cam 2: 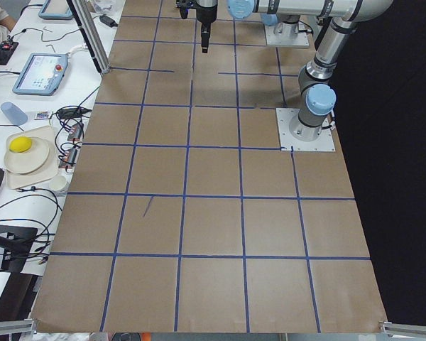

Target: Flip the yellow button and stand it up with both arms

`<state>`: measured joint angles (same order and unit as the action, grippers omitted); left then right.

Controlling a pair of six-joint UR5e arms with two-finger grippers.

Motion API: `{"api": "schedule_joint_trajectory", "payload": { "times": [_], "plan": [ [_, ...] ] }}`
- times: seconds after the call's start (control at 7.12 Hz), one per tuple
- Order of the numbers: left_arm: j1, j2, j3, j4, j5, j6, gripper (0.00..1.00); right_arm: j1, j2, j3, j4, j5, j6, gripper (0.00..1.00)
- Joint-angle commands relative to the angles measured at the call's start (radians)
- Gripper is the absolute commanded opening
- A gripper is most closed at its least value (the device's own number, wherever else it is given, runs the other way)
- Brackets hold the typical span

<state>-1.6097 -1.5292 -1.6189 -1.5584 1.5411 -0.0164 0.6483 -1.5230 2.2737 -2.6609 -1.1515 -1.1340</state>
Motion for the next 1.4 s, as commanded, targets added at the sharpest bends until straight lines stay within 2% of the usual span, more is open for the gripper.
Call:
{"api": "schedule_joint_trajectory", "payload": {
  "times": [0.0, 0.28, 0.42, 0.56, 0.84, 1.26],
  "plan": [
    [0.011, 0.011, -0.01, -0.025, 0.002, 0.001, 1.0, 0.144, -0.098, -0.189, 0.352, -0.164, 0.235, 1.0],
    [0.011, 0.014, -0.016, -0.025, 0.001, 0.007, 1.0, 0.343, -0.115, -0.49, 0.842, -0.264, 0.569, 1.0],
    [0.013, 0.014, -0.016, -0.023, 0.001, 0.01, 1.0, 0.476, -0.121, -0.601, 1.003, -0.359, 0.773, 1.0],
    [0.013, 0.014, -0.016, -0.022, 0.001, 0.013, 1.0, 0.622, -0.127, -0.667, 1.152, -0.408, 0.956, 1.0],
    [0.014, 0.014, -0.015, -0.02, 0.002, 0.015, 1.0, 0.865, -0.115, -0.663, 1.168, -0.413, 1.231, 1.0],
    [0.017, 0.014, -0.013, -0.016, -0.001, 0.015, 1.0, 0.889, -0.118, -0.594, 1.1, -0.419, 1.225, 1.0]
  ]
}}
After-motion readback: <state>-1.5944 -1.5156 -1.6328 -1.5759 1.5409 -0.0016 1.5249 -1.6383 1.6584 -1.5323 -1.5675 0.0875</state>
